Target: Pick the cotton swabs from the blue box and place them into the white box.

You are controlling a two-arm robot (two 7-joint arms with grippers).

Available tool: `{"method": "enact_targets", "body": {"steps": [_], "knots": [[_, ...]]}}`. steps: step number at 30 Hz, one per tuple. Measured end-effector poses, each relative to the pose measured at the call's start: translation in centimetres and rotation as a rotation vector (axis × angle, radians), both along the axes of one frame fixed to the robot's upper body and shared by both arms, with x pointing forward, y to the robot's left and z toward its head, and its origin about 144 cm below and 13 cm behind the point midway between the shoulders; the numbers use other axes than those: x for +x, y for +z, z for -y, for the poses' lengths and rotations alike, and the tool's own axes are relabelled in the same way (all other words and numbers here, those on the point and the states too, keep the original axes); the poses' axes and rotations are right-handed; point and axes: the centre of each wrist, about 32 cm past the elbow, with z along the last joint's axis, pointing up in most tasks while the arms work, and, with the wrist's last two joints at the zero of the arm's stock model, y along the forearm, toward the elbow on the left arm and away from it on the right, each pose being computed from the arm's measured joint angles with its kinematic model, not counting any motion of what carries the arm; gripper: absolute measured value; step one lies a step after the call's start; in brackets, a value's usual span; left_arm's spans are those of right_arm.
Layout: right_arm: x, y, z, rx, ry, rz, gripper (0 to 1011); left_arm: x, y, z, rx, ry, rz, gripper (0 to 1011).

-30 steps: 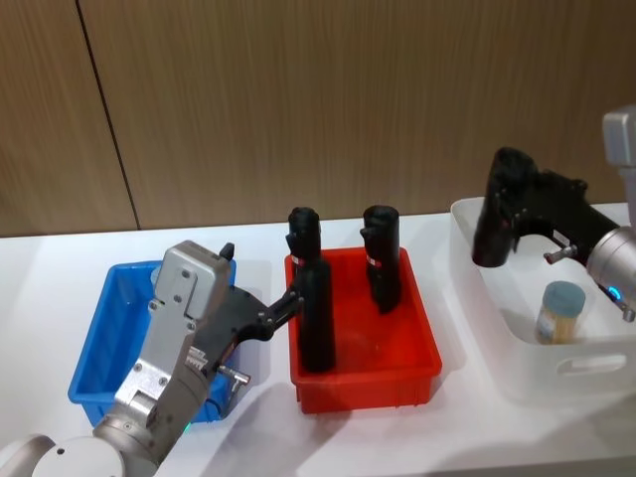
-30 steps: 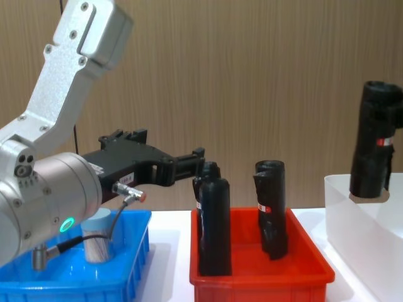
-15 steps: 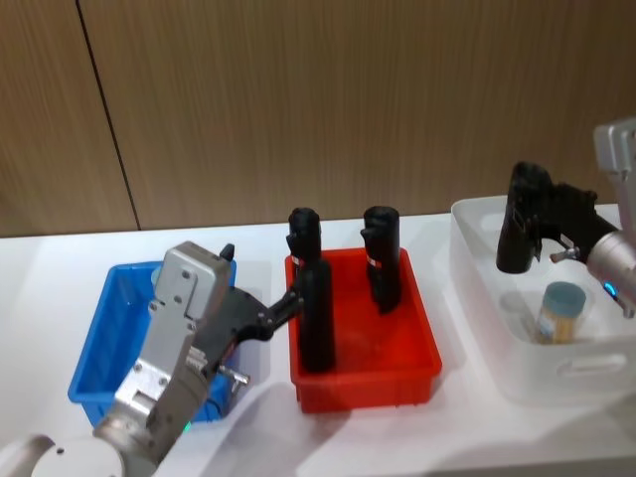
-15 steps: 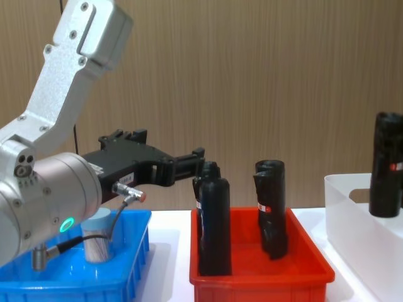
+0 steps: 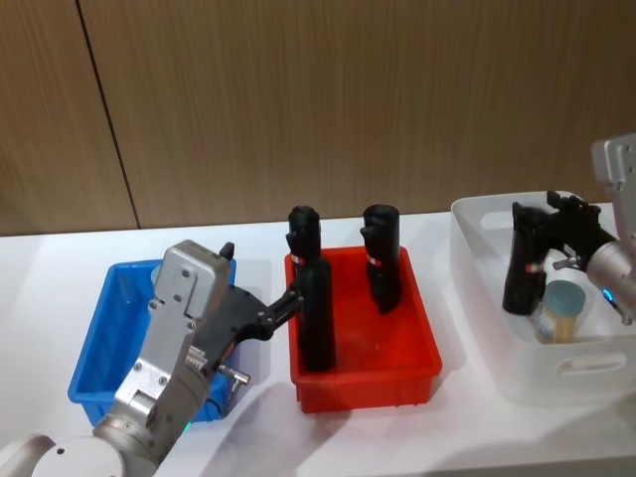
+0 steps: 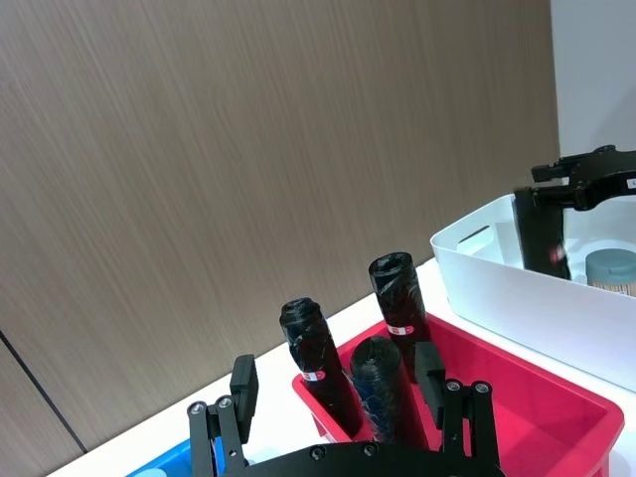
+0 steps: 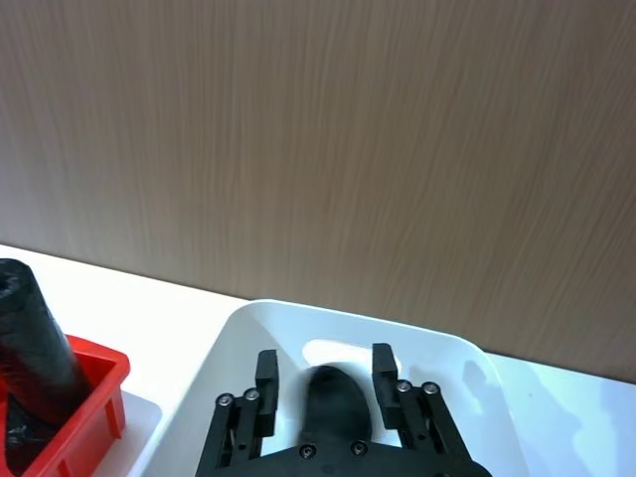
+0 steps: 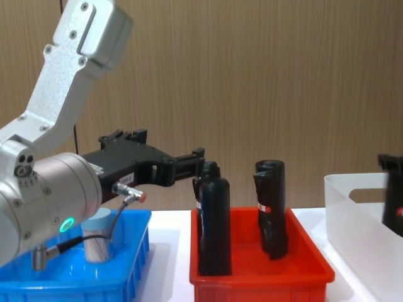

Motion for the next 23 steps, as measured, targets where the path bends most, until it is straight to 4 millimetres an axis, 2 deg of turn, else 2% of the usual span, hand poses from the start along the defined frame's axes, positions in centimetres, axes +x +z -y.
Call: {"method": "enact_targets", "body": {"steps": [1,3,9,13,16,23], "knots": [[0.03,-0.05,0.04,0.001,-0.001,-0.001,555,0.00,0.00,0.00,0.000,0.000,0.000,1003],[0.09,-0.17,0.14,0.003,-0.005,-0.001,654,0.00,0.00,0.00,0.000,0.000,0.000,1003],[0.02,-0.26,0.29,0.013,-0.009,0.002,805,0.00,0.00,0.00,0.000,0.000,0.000,1003],[-0.16,-0.27,0.36,0.020,-0.009,0.006,946,0.00,0.00,0.00,0.000,0.000,0.000,1003],[-0.23,-0.27,0.39,0.023,-0.009,0.008,1001,0.00,0.00,0.00,0.000,0.000,0.000,1003],[-0.37,-0.27,0.44,0.028,-0.008,0.010,1001,0.00,0.00,0.00,0.000,0.000,0.000,1003]]}}
